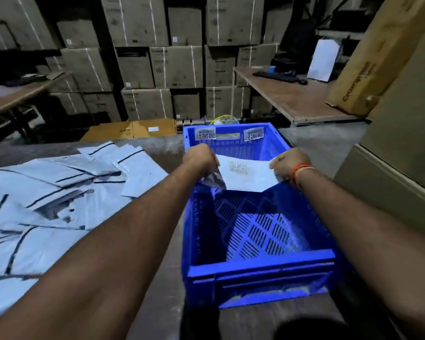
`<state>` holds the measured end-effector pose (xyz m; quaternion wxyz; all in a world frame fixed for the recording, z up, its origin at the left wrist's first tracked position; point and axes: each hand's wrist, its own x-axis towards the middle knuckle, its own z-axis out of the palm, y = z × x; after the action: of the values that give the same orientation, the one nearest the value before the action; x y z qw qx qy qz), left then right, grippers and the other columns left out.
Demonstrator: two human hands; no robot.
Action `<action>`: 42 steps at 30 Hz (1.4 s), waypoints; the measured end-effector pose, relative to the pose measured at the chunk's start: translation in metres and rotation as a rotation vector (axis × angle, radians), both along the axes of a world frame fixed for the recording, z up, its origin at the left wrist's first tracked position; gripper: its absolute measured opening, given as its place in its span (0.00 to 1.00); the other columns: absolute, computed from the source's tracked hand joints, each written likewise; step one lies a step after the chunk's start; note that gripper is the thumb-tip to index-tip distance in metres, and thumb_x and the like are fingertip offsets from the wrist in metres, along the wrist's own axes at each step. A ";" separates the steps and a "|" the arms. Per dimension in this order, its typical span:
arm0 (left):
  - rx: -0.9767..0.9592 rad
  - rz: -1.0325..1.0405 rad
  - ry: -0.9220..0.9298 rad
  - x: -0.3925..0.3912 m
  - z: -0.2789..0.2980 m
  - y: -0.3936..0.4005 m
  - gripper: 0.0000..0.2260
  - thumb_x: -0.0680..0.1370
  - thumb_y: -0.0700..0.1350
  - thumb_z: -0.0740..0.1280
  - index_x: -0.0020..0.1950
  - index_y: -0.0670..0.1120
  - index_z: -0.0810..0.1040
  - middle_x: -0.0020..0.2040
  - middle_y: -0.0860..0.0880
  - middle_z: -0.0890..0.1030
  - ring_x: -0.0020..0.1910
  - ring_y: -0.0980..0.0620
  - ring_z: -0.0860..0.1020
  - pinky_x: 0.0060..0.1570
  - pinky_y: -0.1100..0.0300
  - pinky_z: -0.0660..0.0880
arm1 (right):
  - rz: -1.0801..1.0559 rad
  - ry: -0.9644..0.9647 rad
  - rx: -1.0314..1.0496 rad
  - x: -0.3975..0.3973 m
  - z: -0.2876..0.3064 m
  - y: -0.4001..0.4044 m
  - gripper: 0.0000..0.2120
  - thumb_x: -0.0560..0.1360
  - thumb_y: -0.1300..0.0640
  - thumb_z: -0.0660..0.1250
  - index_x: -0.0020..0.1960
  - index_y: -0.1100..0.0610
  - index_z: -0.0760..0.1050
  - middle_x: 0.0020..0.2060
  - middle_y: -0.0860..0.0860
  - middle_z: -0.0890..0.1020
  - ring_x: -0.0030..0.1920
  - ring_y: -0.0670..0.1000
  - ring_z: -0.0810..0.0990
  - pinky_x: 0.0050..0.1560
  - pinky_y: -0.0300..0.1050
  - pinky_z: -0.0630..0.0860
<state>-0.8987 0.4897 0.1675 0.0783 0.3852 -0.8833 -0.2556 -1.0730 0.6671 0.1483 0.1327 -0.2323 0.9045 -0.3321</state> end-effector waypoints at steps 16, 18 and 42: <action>-0.389 -0.128 -0.744 -0.049 -0.069 0.006 0.18 0.82 0.41 0.63 0.73 0.40 0.71 0.71 0.44 0.74 0.70 0.44 0.74 0.63 0.54 0.73 | -0.034 0.124 0.369 -0.023 -0.096 -0.069 0.17 0.79 0.60 0.63 0.66 0.64 0.75 0.65 0.59 0.78 0.66 0.60 0.77 0.61 0.50 0.75; -0.399 -0.160 -0.779 -0.052 -0.074 0.007 0.18 0.82 0.41 0.64 0.72 0.41 0.73 0.71 0.44 0.75 0.71 0.45 0.73 0.64 0.54 0.72 | -0.024 0.122 0.395 -0.025 -0.103 -0.070 0.16 0.78 0.60 0.64 0.65 0.64 0.76 0.64 0.59 0.79 0.66 0.60 0.77 0.61 0.50 0.76; -0.290 0.005 0.063 0.009 0.009 0.008 0.14 0.73 0.40 0.66 0.58 0.46 0.82 0.56 0.44 0.82 0.56 0.44 0.80 0.53 0.54 0.77 | 0.221 0.359 0.184 0.052 0.012 -0.083 0.09 0.71 0.58 0.66 0.48 0.59 0.83 0.46 0.58 0.84 0.49 0.61 0.83 0.44 0.43 0.74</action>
<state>-0.8896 0.4973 0.1763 0.1614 0.3640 -0.9070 -0.1369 -1.0207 0.5841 0.1603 0.0257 -0.3721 0.9092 -0.1851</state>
